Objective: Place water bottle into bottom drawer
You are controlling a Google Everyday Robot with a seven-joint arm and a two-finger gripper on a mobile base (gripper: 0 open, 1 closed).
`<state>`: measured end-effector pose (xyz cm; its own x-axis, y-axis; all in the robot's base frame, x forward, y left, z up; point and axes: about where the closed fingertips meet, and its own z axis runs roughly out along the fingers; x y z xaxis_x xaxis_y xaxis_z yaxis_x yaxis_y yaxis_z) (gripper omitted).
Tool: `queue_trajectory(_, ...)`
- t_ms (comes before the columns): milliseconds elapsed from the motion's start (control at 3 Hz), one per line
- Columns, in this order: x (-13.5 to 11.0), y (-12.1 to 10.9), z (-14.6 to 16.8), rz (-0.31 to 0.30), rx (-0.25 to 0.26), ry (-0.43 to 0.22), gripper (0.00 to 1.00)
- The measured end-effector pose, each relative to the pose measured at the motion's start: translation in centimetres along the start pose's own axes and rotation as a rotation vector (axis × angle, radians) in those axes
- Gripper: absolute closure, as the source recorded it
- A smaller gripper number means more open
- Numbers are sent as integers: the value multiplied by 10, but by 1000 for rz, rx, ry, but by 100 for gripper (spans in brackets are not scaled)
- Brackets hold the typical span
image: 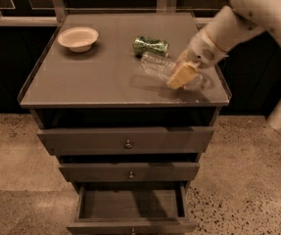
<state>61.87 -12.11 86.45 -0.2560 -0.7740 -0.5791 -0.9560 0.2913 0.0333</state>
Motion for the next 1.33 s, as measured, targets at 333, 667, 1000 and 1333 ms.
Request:
queue_trajectory(333, 23, 57, -50, 62, 47, -59, 100)
queue_trajectory(667, 35, 98, -76, 89, 39, -65, 100)
queue_trajectory(1000, 41, 116, -82, 105, -6, -75, 100)
queue_trajectory(1333, 41, 117, -83, 106, -8, -76, 100)
